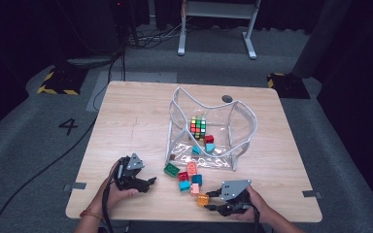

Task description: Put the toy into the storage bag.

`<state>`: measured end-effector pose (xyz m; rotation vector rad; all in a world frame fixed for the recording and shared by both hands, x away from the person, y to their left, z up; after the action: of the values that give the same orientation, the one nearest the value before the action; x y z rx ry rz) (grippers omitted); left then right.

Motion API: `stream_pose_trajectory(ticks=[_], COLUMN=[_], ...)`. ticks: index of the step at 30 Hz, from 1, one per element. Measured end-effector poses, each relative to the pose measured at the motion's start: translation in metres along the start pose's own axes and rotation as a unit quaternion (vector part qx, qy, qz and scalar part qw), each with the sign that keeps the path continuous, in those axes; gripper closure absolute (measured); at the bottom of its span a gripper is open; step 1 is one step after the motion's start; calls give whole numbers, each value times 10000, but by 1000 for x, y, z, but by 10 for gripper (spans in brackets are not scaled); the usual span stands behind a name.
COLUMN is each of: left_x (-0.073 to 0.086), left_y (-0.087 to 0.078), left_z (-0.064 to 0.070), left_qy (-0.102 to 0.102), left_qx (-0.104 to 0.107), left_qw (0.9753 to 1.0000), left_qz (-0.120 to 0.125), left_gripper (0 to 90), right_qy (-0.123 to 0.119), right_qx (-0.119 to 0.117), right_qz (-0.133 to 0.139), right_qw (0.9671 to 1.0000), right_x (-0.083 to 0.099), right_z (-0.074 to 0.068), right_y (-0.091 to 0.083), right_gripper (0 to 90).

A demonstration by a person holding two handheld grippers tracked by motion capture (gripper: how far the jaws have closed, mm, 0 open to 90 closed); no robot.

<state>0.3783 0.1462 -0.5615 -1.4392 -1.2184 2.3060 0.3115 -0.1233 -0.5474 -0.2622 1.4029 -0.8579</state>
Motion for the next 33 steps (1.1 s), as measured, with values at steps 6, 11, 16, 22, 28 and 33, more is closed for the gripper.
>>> stream_pose_trajectory(ticks=[6, 11, 16, 22, 28, 33], left_x=[0, 0, 0, 0, 0, 0], left_y=[0, 0, 0, 0, 0, 0], left_z=[0, 0, 0, 0, 0, 0], left_qy=[-5, -3, -5, -4, -8, -11], left_qx=[-1, 6, -2, 0, -1, 1], left_qw=[10000, 10000, 10000, 10000, 10000, 10000], left_qz=[5, -2, 4, 2, 5, 3], left_gripper=[138, 138, 138, 138, 138, 137], right_qy=[320, 522, 613, 806, 1092, 1280], right_qx=[250, 546, 824, 1289, 1655, 1929], right_qz=[-115, -138, -131, -186, -225, -65], right_qw=[9991, 9970, 9946, 9882, 9799, 9728], right_x=[17, 28, 36, 47, 55, 59], right_z=[21, 37, 52, 77, 97, 116], right_y=[-24, -40, -53, -68, -80, -94], right_gripper=[590, 591, 590, 591, 591, 591])
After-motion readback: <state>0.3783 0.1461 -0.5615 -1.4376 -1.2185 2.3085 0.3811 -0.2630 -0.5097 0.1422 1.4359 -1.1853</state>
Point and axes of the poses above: each handheld gripper's, and its own axes: y roughly forward along the jaws, x roughly out of its underside, z roughly to its right, the point moved 8 cm from there along y, roughly forward along the jaws, and after that the axes turned 14 degrees about x, right-handed, at the moved point
